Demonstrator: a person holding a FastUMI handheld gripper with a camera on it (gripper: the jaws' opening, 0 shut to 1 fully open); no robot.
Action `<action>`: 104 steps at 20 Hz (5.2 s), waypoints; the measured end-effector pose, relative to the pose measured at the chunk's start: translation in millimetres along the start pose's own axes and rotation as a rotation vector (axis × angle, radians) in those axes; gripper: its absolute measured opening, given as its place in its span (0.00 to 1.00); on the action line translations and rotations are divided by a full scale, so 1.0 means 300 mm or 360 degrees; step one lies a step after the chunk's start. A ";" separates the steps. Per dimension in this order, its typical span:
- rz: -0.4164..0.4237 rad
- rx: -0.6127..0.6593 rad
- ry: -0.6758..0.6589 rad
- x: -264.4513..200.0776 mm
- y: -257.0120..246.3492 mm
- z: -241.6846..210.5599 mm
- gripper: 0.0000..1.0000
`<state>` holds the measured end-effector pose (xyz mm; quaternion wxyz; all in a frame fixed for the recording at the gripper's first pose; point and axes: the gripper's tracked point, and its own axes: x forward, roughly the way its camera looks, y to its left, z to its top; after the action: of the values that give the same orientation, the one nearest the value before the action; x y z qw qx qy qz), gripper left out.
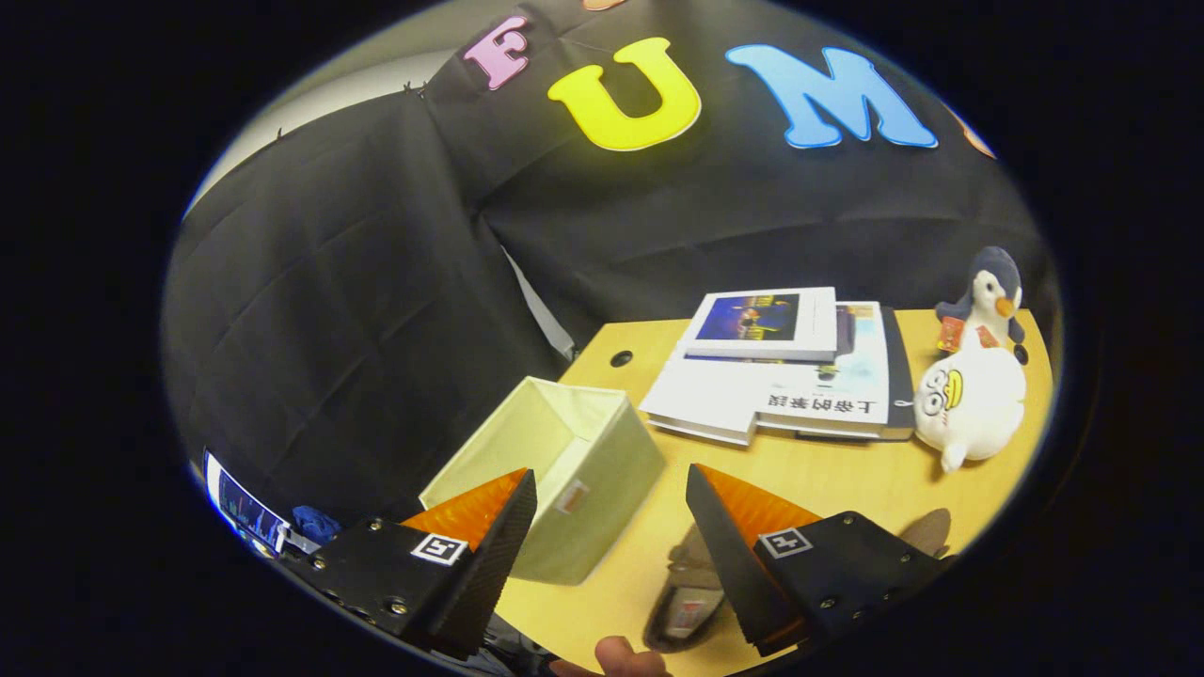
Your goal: Open the storage box then place both shoes into the box .Put the left shoe in first, then the right shoe, with the right side of both shoes facing outward in a uniform manner.
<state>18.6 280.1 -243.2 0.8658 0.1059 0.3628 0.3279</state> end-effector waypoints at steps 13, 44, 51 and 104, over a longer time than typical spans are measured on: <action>-0.0253 0.0005 0.0397 0.018 -0.249 -0.459 0.97; -0.0351 -0.0032 0.0494 0.086 -0.269 -0.329 0.03; -0.0311 -0.0047 0.0407 0.048 -0.170 -0.138 0.03; -0.0083 -0.0003 0.0516 0.460 0.387 0.041 0.98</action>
<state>42.1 458.4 -262.7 0.8043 0.0413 0.5000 0.3185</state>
